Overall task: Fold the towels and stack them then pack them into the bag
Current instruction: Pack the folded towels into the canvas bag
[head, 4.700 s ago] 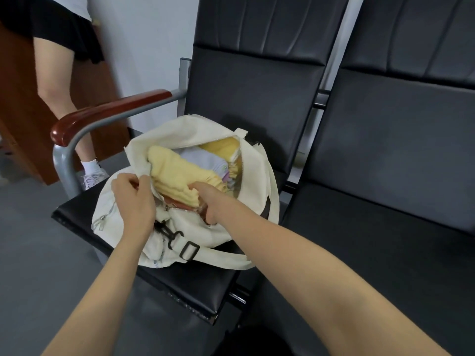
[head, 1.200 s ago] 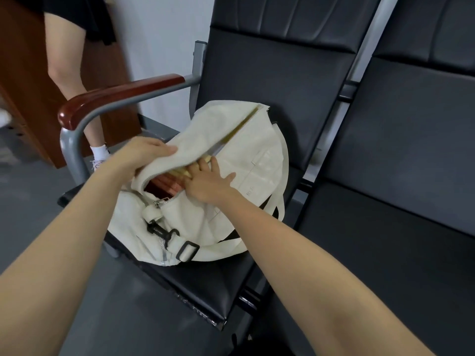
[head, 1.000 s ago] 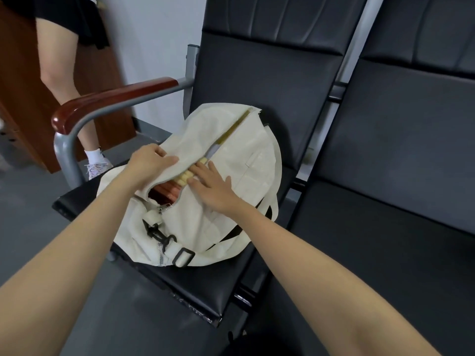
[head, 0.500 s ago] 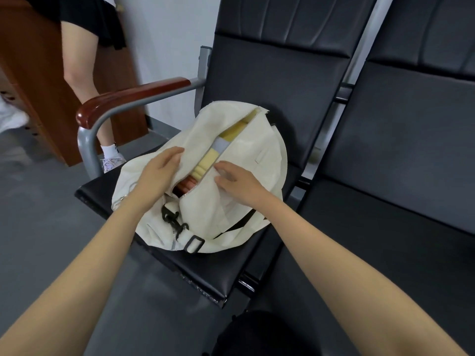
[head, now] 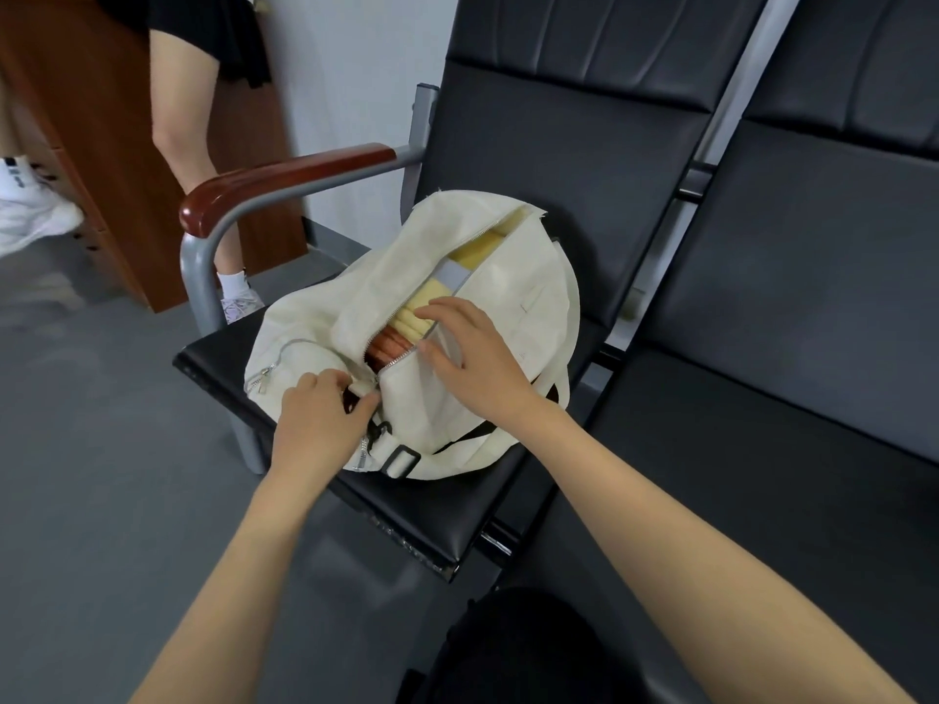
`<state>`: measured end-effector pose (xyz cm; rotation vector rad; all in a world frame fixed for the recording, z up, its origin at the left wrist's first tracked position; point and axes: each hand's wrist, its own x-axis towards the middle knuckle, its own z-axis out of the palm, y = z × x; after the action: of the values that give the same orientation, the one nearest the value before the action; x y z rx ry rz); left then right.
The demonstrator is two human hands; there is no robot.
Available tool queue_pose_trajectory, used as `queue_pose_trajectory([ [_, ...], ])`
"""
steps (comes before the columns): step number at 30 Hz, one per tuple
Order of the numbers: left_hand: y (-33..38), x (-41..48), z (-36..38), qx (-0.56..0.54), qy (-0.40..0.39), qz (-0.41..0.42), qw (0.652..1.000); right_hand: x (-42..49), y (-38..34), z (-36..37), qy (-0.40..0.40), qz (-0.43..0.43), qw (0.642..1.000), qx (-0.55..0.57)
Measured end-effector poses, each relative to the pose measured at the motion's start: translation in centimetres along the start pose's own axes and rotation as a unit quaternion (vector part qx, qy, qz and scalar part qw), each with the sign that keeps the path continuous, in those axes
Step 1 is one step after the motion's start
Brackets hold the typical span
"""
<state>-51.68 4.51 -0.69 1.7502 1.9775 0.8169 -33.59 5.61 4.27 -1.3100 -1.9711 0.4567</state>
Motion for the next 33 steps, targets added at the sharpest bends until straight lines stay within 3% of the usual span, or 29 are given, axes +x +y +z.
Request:
queue_pose_trajectory([
  [2, 0.1, 0.0, 0.1, 0.007, -0.019, -0.018, 1.000, -0.4, 0.0, 0.2, -0.018, -0.001, 1.000, -0.009],
  [5, 0.4, -0.2, -0.5, -0.067, -0.019, -0.055, 0.996, -0.9, 0.2, 0.5, -0.077, 0.025, 0.997, -0.007],
  [8, 0.4, -1.2, -1.4, -0.119, 0.006, -0.051, 0.992, -1.1, 0.4, 1.0, -0.135, 0.039, 0.990, -0.006],
  [10, 0.3, -2.0, -2.2, -0.186, 0.013, -0.042, 0.981, -0.7, 0.2, 1.1, -0.131, 0.049, 0.990, 0.012],
  [14, 0.0, -3.1, -4.0, -0.440, 0.046, -0.031, 0.896, 1.5, -0.8, 0.7, -0.031, 0.067, 0.993, 0.090],
  [18, 0.1, -3.3, -4.0, -0.615, 0.022, -0.039, 0.787, 2.9, -0.9, 1.7, -0.044, 0.054, 0.995, 0.077],
  [22, 0.2, -3.4, -2.8, -0.608, 0.028, -0.071, 0.790, 2.1, -0.2, 3.6, -0.131, 0.108, 0.985, -0.013],
  [27, 0.0, -3.6, -2.7, -0.646, 0.053, -0.074, 0.758, 2.4, -0.6, 2.3, -0.077, 0.121, 0.988, 0.055],
  [31, -0.3, -3.7, -2.4, -0.644, 0.058, -0.072, 0.760, 0.9, -1.8, 2.0, 0.009, 0.014, 0.999, 0.041],
  [33, -0.4, -3.8, -2.2, -0.641, 0.059, -0.069, 0.762, 0.0, -3.1, 2.3, -0.024, -0.025, 0.998, 0.056],
])
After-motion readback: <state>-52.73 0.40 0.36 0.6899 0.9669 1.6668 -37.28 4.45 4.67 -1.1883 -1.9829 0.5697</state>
